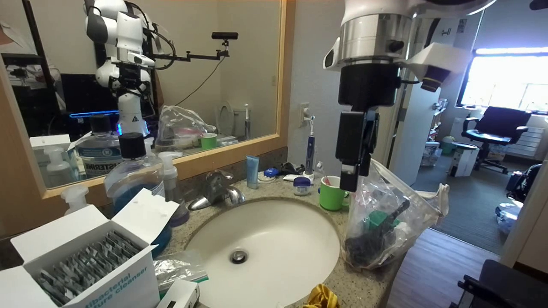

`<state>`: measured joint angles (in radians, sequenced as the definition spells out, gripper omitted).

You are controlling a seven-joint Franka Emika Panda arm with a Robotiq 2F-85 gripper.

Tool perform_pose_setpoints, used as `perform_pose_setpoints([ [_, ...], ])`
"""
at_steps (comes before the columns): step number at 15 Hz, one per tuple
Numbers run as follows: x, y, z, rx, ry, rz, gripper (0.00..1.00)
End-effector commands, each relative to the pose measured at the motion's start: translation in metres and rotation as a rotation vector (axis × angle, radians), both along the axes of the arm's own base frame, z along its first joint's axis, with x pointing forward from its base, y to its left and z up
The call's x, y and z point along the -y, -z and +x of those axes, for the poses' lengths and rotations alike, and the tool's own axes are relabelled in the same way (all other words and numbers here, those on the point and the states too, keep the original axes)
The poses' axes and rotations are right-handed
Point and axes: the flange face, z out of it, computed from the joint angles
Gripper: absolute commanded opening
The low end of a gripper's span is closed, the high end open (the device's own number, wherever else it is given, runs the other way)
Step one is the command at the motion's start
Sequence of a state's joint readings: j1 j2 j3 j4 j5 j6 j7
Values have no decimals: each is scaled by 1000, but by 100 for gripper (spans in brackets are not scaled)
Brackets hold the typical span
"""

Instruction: Pick up the hair ribbon and put it in the plastic

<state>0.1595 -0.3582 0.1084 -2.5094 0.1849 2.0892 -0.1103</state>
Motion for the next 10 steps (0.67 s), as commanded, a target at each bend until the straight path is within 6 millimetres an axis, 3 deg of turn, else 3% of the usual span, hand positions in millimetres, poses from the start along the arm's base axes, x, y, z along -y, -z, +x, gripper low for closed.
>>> perform_pose_setpoints([
  [1, 0, 19, 8, 21, 10, 3, 100],
  [7, -3, 49, 18, -6, 10, -2, 100],
  [10, -2, 60, 13, -69, 0, -36, 100],
])
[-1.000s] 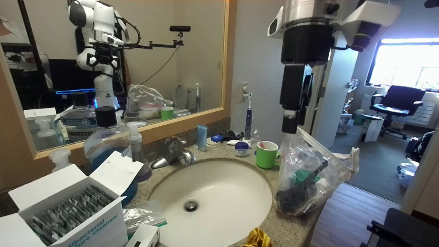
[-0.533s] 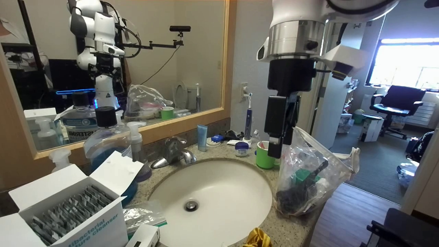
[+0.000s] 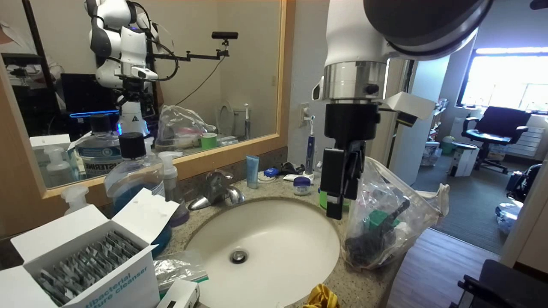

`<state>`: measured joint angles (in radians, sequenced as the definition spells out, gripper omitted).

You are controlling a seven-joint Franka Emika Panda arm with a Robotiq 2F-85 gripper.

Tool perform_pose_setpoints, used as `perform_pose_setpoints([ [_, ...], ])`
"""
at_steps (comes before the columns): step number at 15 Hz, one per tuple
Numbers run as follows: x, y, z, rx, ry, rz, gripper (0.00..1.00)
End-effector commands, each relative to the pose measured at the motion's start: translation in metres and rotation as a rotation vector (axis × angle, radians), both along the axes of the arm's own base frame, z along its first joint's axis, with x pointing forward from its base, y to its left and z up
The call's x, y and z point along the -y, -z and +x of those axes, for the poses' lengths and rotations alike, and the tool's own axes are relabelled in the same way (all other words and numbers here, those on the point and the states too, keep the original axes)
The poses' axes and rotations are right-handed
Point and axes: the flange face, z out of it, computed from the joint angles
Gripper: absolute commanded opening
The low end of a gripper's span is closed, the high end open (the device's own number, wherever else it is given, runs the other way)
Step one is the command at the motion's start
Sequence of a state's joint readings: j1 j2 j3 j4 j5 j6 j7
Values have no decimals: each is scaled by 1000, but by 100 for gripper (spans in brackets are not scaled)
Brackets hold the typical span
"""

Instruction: Pick up the hair ribbon and put it in the plastic

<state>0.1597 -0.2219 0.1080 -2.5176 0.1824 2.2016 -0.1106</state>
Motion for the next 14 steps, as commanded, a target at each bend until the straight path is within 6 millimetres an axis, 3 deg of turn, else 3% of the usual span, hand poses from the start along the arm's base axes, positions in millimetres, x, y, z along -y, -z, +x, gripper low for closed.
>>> perform_pose_setpoints([
  [1, 0, 4, 0, -13, -5, -7, 100],
  [14, 5, 16, 2, -9, -38, 40, 100],
])
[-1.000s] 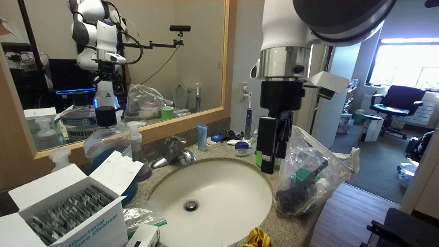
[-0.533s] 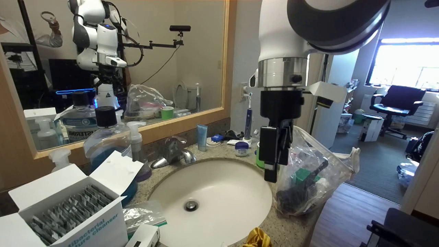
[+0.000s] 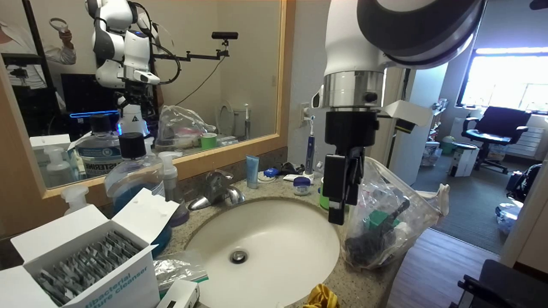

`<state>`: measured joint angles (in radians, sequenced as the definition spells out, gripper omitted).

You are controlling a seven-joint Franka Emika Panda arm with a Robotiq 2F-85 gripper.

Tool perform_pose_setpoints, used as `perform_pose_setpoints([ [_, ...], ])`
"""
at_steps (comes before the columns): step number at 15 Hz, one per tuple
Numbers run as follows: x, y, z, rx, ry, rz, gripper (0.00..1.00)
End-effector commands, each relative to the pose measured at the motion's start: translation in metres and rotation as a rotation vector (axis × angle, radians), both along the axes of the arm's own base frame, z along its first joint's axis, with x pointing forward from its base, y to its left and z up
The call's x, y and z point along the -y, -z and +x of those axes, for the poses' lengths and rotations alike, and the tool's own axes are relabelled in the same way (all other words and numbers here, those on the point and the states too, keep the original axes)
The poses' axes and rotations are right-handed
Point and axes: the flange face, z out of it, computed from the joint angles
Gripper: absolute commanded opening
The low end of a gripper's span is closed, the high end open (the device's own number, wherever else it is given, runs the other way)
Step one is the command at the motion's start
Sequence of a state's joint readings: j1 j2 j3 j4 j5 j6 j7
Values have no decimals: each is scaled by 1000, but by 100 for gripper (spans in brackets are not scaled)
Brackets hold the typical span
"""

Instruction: Pick up the hair ribbon and put it in the plastic

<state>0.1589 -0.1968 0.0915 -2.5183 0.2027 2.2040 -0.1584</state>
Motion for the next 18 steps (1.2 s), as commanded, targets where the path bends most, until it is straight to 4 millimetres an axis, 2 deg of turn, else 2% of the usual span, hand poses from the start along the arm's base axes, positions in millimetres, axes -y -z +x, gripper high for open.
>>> perform_pose_setpoints([
  [1, -5, 9, 1, 7, -35, 15, 100],
  [8, -27, 44, 0, -35, -84, -7, 100],
  [12, -30, 68, -2, -6, -74, 13, 100],
  [18, -34, 100, -23, 25, -74, 2, 100],
])
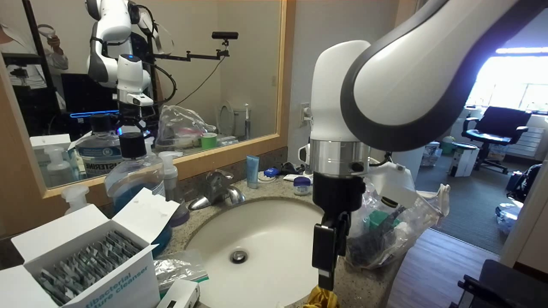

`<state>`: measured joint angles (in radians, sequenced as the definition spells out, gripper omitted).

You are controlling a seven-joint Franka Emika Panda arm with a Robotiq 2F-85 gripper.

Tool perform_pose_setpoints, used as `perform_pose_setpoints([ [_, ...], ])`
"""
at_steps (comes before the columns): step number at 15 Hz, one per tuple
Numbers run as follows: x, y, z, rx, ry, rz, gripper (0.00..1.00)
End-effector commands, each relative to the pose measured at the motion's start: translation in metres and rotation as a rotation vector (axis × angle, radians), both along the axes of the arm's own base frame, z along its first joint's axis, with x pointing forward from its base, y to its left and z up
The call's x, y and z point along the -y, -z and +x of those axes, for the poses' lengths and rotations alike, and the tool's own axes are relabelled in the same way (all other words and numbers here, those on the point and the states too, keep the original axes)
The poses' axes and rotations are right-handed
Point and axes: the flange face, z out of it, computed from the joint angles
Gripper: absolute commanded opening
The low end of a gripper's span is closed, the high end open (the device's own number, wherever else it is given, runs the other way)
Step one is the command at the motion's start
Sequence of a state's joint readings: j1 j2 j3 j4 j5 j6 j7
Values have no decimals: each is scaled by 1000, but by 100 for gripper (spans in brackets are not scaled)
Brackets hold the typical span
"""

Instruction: Pick up the hair ribbon and put it in the plastic

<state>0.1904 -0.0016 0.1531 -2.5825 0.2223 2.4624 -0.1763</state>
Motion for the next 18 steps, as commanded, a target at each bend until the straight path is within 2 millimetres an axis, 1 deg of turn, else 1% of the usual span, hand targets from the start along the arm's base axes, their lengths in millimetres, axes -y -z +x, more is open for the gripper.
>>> perform_pose_setpoints([
  [1, -2, 16, -16, 27, -15, 11, 100],
  [6, -6, 31, -24, 29, -39, -6, 100],
  [10, -11, 36, -21, 38, -58, -11, 100],
  [18, -4, 44, -18, 35, -80, -35, 100],
])
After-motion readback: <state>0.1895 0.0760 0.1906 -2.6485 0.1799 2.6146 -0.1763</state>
